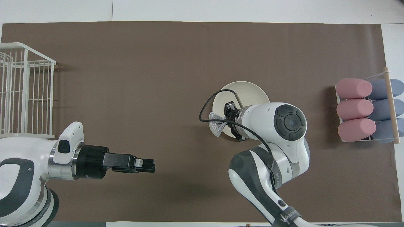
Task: Wipe plate with sponge
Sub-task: 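Move the scrubber onto the white plate with the right gripper, then rub the scrubber across the plate surface with the right gripper, then carry the scrubber toward the left gripper while the left gripper reaches out, then grasp the scrubber with the left gripper while the right gripper releases it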
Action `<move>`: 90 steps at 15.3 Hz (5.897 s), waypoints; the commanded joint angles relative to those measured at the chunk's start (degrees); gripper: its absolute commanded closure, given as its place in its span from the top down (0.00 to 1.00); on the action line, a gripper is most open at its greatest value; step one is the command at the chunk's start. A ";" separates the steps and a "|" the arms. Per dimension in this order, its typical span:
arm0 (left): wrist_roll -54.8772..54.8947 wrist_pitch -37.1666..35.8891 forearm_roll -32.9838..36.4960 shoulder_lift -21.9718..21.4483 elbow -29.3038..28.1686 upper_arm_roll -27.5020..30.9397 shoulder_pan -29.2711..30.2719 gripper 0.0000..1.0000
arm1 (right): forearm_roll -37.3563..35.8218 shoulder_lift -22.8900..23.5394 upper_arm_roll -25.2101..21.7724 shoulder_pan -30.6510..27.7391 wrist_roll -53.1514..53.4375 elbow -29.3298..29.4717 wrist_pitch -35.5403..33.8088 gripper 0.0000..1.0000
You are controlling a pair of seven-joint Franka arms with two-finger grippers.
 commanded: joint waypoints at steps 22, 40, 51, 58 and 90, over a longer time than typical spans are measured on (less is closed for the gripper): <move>-0.09 3.38 56.55 0.45 8.09 0.47 6.18 1.00 | -0.90 10.18 0.94 -4.96 -10.74 -4.87 14.48 0.00; -21.98 12.45 65.45 2.83 9.76 0.20 7.51 1.00 | -0.90 10.81 0.85 -10.76 -24.27 -5.57 15.38 0.00; -21.89 12.54 65.45 2.91 9.76 0.20 7.33 1.00 | -0.90 10.11 0.85 -2.14 -7.21 -4.61 14.24 0.00; -22.24 12.01 58.12 2.74 9.76 0.64 7.59 1.00 | -0.90 -4.47 0.85 0.58 3.77 10.92 -22.80 0.00; -26.19 25.28 -0.29 -1.48 5.63 -1.47 -18.42 0.50 | -3.80 -11.08 1.47 8.76 22.33 25.89 -43.42 0.00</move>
